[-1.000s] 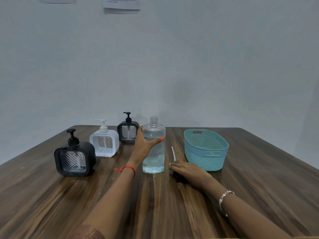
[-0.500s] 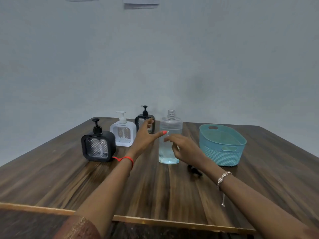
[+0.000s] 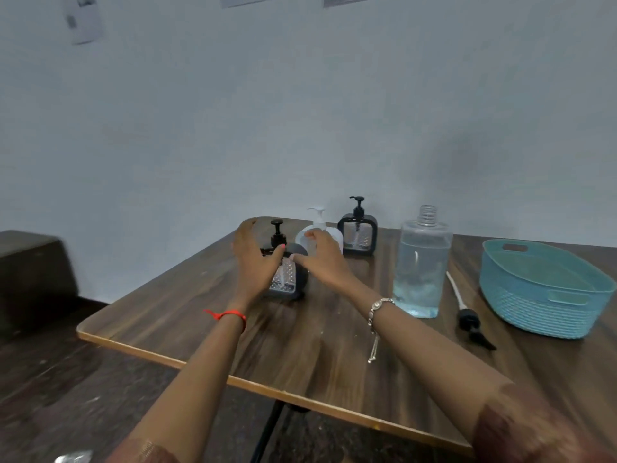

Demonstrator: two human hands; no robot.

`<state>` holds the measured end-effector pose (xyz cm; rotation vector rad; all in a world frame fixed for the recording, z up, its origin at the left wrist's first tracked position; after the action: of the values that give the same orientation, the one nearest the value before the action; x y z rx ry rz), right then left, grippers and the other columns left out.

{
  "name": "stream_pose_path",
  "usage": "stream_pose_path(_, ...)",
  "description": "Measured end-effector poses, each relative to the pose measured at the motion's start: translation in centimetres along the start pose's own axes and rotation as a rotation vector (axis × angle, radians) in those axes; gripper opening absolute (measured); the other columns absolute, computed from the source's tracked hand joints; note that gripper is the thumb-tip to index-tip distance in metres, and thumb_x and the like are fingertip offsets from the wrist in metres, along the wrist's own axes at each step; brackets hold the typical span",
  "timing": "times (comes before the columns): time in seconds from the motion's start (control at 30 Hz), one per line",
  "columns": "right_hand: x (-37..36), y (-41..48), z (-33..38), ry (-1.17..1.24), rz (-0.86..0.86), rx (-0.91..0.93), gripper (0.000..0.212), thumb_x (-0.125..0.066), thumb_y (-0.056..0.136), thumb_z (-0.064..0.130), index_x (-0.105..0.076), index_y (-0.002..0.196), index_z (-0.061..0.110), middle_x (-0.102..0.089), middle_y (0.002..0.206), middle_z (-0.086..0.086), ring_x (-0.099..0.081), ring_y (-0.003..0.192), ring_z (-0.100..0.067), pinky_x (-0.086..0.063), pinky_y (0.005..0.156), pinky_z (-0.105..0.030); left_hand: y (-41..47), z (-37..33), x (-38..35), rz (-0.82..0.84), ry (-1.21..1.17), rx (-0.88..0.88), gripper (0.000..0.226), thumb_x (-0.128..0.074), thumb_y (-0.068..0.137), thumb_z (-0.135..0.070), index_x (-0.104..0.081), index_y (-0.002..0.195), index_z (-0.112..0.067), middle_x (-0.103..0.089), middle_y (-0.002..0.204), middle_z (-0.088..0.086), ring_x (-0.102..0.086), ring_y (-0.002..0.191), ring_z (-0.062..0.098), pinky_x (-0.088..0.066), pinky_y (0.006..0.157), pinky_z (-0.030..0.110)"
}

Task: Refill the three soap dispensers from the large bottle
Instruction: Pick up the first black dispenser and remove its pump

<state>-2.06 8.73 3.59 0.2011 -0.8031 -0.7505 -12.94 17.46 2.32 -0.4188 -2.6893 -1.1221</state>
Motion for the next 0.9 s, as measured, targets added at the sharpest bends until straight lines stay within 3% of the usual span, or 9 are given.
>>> stream_pose_path(0.13,-2.2,0.7,-0.2,0.085,0.085,-0.111,0.059,-0.068,0.083,0.015,-0.037,0.131,0.001,-0.045,0.134,-0.015,-0.043,0.124,-0.028,-0.036,0.096,-0.029,0.0,2.7,-0.2,0.164,-0.016,0.216,0.070,-0.066,0.085,-0.020,-0.029,0.140,0.001,-0.037,0.144,0.014,-0.034,0.134,0.027,-0.026,0.108,0.034)
stream_pose_path(0.23,-3.4,1.3,-0.9,0.023,0.069,-0.136,0.044,-0.066,0.084,0.011,-0.043,0.120,0.001,-0.053,0.121,-0.017,-0.051,0.115,-0.031,-0.042,0.093,-0.036,-0.2,3.5,-0.9,0.288,-0.055,0.213,0.033,-0.063,0.087,-0.014,-0.047,0.116,-0.010,-0.053,0.112,0.003,-0.051,0.109,0.019,-0.034,0.085,0.021)
stream_pose_path(0.3,-3.6,1.5,-1.2,0.001,0.037,-0.144,0.034,-0.063,0.085,0.008,-0.046,0.114,0.001,-0.056,0.113,-0.017,-0.054,0.107,-0.029,-0.047,0.091,-0.039,-0.2,4.0,-1.2,0.314,-0.040,0.202,0.024,-0.064,0.086,-0.014,-0.048,0.104,-0.013,-0.055,0.104,0.003,-0.053,0.098,0.018,-0.034,0.076,0.018)
stream_pose_path(0.4,-3.0,1.6,-1.3,0.008,0.030,-0.150,0.027,-0.061,0.084,0.002,-0.052,0.110,-0.002,-0.060,0.109,-0.018,-0.057,0.104,-0.030,-0.049,0.090,-0.041,0.2,4.8,-1.4,0.296,-0.017,0.174,0.044,-0.068,0.083,-0.023,-0.050,0.117,-0.002,-0.059,0.115,0.008,-0.056,0.110,0.025,-0.041,0.086,0.028)
stream_pose_path(0.5,-1.0,1.0,-1.1,-0.006,0.030,-0.138,0.027,-0.062,0.082,-0.002,-0.057,0.109,-0.003,-0.062,0.110,-0.017,-0.058,0.106,-0.029,-0.048,0.087,-0.035,0.3,4.3,-1.9,0.280,-0.086,0.268,0.076,-0.070,0.081,-0.026,-0.030,0.141,-0.002,-0.046,0.134,0.007,-0.044,0.125,0.021,-0.035,0.105,0.036)
stream_pose_path(0.6,2.0,-0.2,-0.9,-0.011,0.025,-0.127,0.037,-0.062,0.084,-0.001,-0.054,0.119,-0.003,-0.057,0.125,-0.015,-0.053,0.118,-0.027,-0.042,0.093,-0.030,0.1,2.9,-2.8,0.323,-0.274,0.334,0.079,-0.074,0.077,-0.021,-0.030,0.141,-0.007,-0.049,0.127,0.007,-0.049,0.113,0.018,-0.042,0.100,0.034)
stream_pose_path(0.7,4.7,-1.8,-1.2,-0.023,0.026,-0.131,0.050,-0.063,0.085,0.006,-0.045,0.131,0.003,-0.049,0.137,-0.012,-0.046,0.127,-0.024,-0.034,0.095,-0.025,-0.4,1.7,-4.3,0.446,-0.418,0.373,0.061,-0.078,0.071,-0.013,-0.049,0.124,-0.004,-0.063,0.111,0.008,-0.063,0.102,0.027,-0.053,0.082,0.029)
stream_pose_path(0.8,6.9,-3.4,-1.9,-0.076,0.037,-0.162,0.054,-0.064,0.082,0.004,-0.044,0.133,0.006,-0.051,0.134,-0.012,-0.050,0.120,-0.023,-0.037,0.090,-0.024,-1.6,0.1,-5.8,0.521,-0.497,0.351,0.052,-0.080,0.065,-0.006,-0.055,0.111,-0.003,-0.069,0.097,0.009,-0.067,0.086,0.023,-0.055,0.067,0.020)
stream_pose_path(0.9,8.5,-4.9,-2.4,-0.123,0.075,-0.155,0.051,-0.067,0.080,0.012,-0.050,0.128,0.007,-0.056,0.123,-0.010,-0.053,0.111,-0.020,-0.042,0.087,-0.025,-3.2,-0.8,-7.3,0.578,-0.572,0.377,0.057,-0.082,0.057,-0.009,-0.055,0.107,-0.009,-0.070,0.098,0.007,-0.069,0.085,0.018,-0.055,0.074,0.026)
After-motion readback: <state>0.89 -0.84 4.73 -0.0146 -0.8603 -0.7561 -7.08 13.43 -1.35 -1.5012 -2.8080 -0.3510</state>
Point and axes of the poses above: each hand's wrist, its own y-axis towards the middle knuckle, its own x-axis out of the back of the hand, z = x × y, the point moved 3 cm from there along y, towards the middle knuckle
